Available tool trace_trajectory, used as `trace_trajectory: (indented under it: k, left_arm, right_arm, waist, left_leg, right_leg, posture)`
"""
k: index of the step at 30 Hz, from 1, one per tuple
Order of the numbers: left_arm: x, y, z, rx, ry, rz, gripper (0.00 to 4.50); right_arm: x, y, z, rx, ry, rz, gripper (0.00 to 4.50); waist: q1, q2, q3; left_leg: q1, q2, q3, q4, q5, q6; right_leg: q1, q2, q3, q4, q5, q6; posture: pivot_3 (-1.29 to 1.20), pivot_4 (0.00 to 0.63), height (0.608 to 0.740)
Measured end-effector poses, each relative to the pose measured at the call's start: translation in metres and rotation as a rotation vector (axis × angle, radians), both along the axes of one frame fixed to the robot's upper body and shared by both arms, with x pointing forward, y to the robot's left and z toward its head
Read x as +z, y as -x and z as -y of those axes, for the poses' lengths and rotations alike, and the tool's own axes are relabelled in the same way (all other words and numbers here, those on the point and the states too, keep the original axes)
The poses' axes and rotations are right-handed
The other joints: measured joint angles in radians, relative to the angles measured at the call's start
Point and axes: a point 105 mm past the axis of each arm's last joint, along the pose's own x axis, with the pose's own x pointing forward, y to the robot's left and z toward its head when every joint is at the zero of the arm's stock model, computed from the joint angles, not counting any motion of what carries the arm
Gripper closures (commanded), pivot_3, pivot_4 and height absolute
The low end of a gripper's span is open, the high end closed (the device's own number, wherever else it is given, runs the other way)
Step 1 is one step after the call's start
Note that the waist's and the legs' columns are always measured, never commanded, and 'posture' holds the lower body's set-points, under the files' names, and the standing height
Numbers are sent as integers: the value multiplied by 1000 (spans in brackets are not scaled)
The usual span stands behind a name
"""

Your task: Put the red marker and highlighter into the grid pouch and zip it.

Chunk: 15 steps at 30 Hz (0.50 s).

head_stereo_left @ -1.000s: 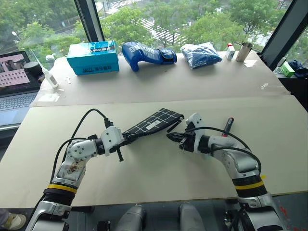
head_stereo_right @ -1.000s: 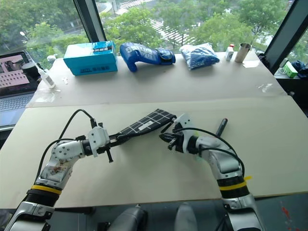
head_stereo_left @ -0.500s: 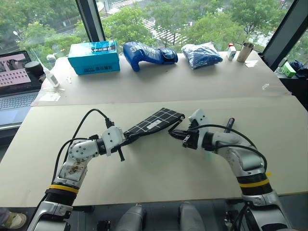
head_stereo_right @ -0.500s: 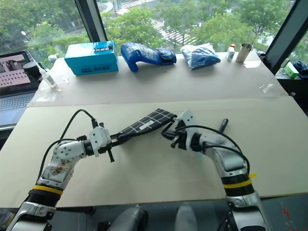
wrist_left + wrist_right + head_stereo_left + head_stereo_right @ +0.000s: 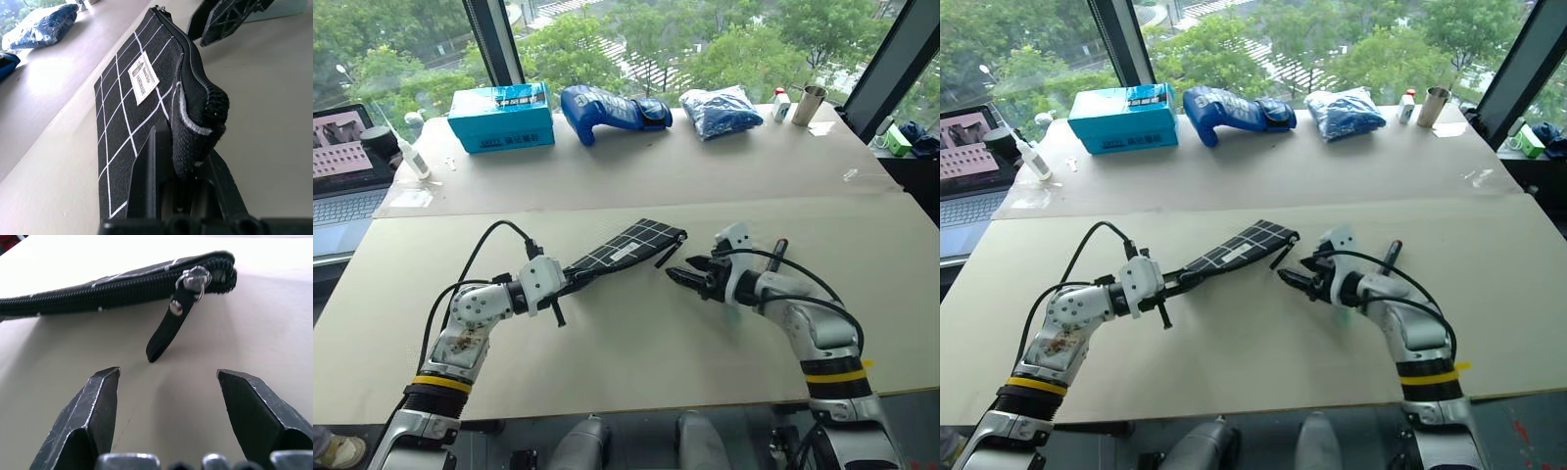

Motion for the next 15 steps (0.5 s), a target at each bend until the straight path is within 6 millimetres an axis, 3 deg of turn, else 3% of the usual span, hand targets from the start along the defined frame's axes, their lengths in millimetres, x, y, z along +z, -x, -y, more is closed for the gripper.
trace_trajectory:
  k: [11, 15]
  left_arm:
    - [-1, 0, 1, 3, 7, -9, 4500]
    - [0, 0, 1, 3, 9, -7, 4500]
  right_arm:
    - [6, -16, -25, -2, -96, -12, 905]
    - [4, -17, -32, 13, -106, -16, 1908]
  waist:
    - [-3, 0, 0]
    - [-3, 0, 0]
  left_leg:
    - [0, 0, 0, 0, 0, 0]
    - [0, 0, 0, 0, 0, 0]
  right_leg:
    - [0, 0, 0, 0, 0, 0]
    - [-1, 0, 0, 1, 0, 0]
  posture:
    - [0, 150, 740]
    - [0, 150, 740]
